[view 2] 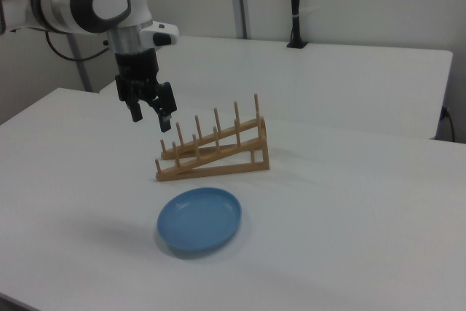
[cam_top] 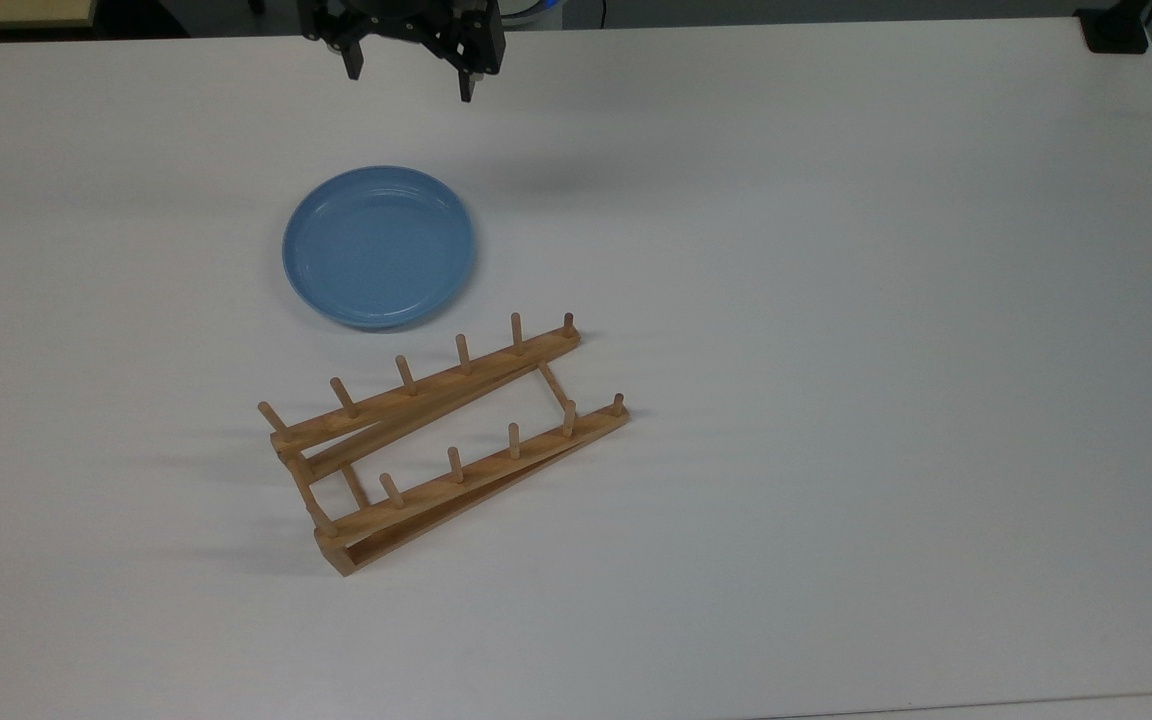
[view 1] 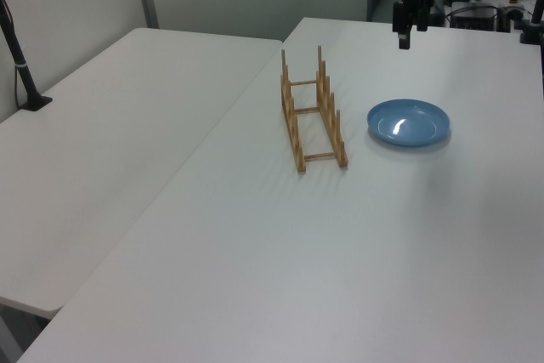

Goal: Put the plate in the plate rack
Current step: 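Move the gripper down to the rim of the light blue plate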

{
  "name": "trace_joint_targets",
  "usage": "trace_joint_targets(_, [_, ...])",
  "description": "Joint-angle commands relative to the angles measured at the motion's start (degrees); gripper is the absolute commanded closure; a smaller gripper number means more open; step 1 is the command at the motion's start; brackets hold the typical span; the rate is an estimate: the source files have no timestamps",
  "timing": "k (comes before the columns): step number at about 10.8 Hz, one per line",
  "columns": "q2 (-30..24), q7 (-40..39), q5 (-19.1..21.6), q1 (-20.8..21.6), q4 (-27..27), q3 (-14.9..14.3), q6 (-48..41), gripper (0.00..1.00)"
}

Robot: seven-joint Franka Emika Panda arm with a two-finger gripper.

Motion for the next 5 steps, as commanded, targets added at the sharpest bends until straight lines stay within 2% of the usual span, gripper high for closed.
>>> trace_joint_targets(1, [1.81, -6.26, 2.17, -2.23, 0.12, 0.23, 0.08, 0.00])
trace_joint_targets(3, [2.54, -7.98, 2.44, -2.33, 0.12, 0.23, 0.19, 0.00])
trace_joint_targets(5, [4.64, -13.15, 3.93, -3.64, 0.21, 0.14, 0.71, 0.00])
